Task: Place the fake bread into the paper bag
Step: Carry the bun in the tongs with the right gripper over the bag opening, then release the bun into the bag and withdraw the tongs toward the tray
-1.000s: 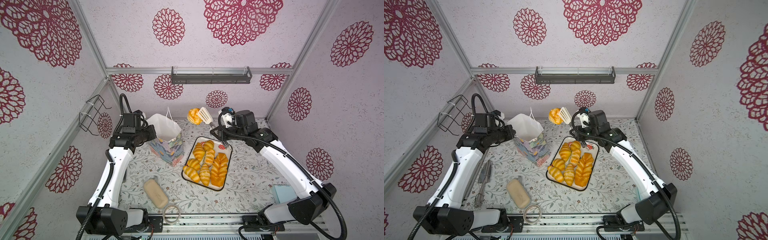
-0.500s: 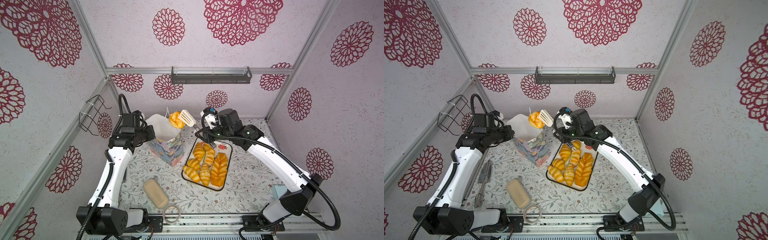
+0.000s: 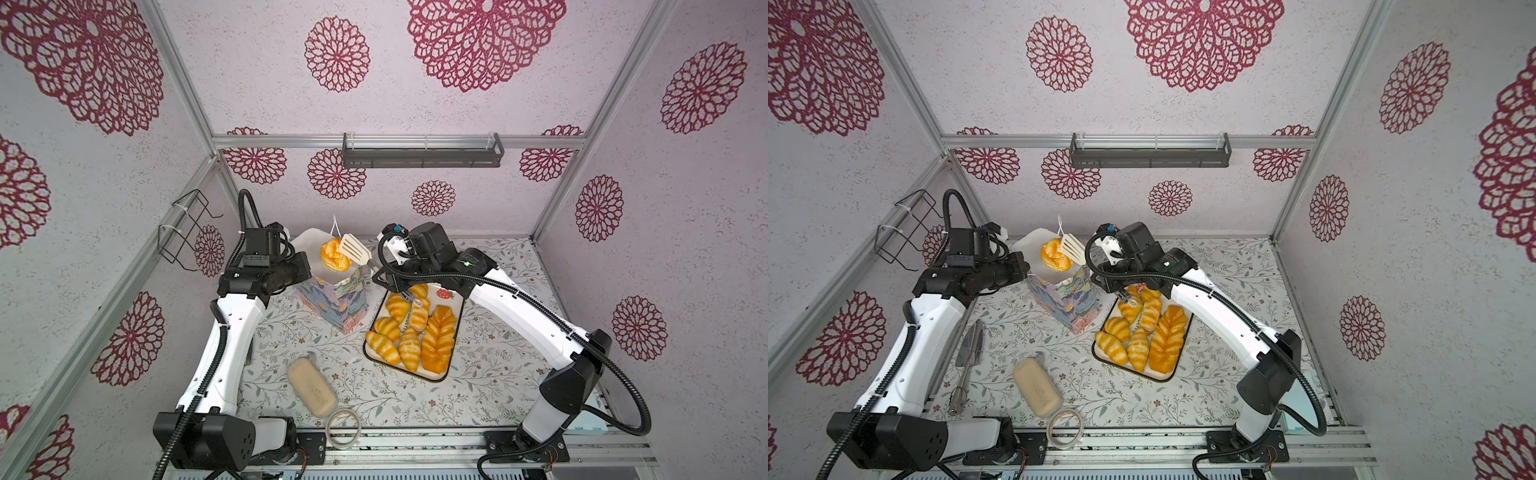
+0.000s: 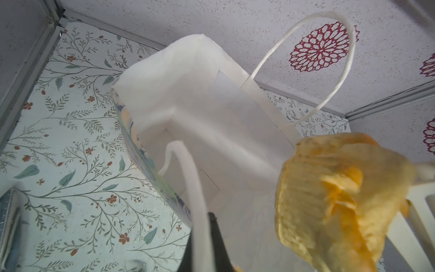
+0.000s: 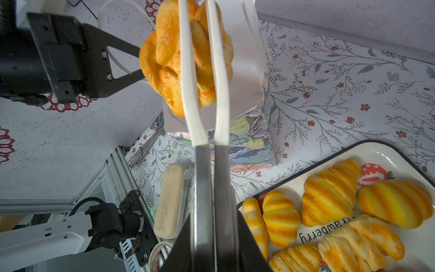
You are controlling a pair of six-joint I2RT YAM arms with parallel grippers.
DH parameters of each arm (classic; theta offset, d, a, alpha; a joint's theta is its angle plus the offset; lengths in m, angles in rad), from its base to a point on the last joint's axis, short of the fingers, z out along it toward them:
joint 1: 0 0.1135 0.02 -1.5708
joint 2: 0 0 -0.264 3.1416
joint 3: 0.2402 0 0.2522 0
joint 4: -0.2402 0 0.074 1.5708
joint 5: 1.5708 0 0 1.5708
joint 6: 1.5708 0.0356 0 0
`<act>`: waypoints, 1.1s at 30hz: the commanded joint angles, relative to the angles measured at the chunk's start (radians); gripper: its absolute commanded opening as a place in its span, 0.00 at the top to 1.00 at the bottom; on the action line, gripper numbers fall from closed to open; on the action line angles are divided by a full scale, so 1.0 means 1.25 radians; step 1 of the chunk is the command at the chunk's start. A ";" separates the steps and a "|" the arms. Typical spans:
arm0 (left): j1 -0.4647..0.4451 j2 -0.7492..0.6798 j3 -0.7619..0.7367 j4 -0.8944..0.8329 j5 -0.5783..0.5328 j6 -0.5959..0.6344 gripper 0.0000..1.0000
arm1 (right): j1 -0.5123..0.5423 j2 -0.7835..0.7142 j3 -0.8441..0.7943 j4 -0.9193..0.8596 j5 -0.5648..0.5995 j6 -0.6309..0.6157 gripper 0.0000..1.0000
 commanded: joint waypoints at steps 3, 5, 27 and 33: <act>0.006 -0.021 -0.015 0.006 0.001 0.003 1.00 | 0.006 -0.006 0.040 0.022 0.024 -0.016 0.74; 0.006 -0.023 -0.018 0.006 0.001 0.004 1.00 | 0.006 -0.004 0.037 0.022 0.026 -0.017 0.74; 0.005 -0.023 -0.033 0.017 0.022 0.002 1.00 | 0.006 -0.049 -0.042 -0.012 0.089 -0.022 0.49; 0.004 -0.017 -0.031 0.019 0.029 0.001 1.00 | 0.006 -0.073 -0.055 -0.021 0.109 -0.023 0.49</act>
